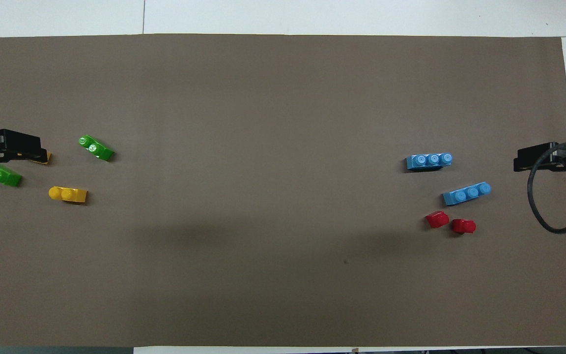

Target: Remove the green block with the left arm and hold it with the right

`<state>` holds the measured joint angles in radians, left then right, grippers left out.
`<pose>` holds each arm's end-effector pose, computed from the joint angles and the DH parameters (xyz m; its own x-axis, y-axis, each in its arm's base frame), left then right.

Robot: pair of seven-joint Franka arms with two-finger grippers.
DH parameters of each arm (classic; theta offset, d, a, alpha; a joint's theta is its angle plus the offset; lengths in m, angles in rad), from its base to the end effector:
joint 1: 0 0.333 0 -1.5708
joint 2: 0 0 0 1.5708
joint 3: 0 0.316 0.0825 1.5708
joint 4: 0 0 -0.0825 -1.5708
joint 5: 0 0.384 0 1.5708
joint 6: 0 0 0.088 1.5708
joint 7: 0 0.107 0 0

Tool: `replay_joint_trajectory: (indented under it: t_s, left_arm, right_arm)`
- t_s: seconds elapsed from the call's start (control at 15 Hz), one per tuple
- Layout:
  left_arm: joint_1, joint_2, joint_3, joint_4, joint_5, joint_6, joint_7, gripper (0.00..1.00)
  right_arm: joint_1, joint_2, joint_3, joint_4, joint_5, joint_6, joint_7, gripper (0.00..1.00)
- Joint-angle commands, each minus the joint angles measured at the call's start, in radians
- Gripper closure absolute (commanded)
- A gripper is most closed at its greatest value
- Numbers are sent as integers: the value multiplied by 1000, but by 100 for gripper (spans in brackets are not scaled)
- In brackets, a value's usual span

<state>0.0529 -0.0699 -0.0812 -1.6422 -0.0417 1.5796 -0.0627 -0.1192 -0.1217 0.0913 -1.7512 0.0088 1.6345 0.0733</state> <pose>0.5328 -0.0211 0.6295 0.9994 0.0349 0.0048 0.0347 -0.9987 0.0364 0.5203 -0.0109 0.6097 0.9948 -0.1022 0.0047 -0.1022 -0.9948 0.0019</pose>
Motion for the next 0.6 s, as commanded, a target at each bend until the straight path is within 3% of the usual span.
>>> replay_joint_trajectory:
  t_s: [0.0,0.53]
  left_arm:
    - [-10,5,9,22,-20,-32,52,0]
    - [-13,5,6,22,-14,-41,57,0]
  right_arm:
    - [-7,-4,5,4,-18,-13,-26,0]
    - [-19,-1,5,10,-18,-30,-75,0]
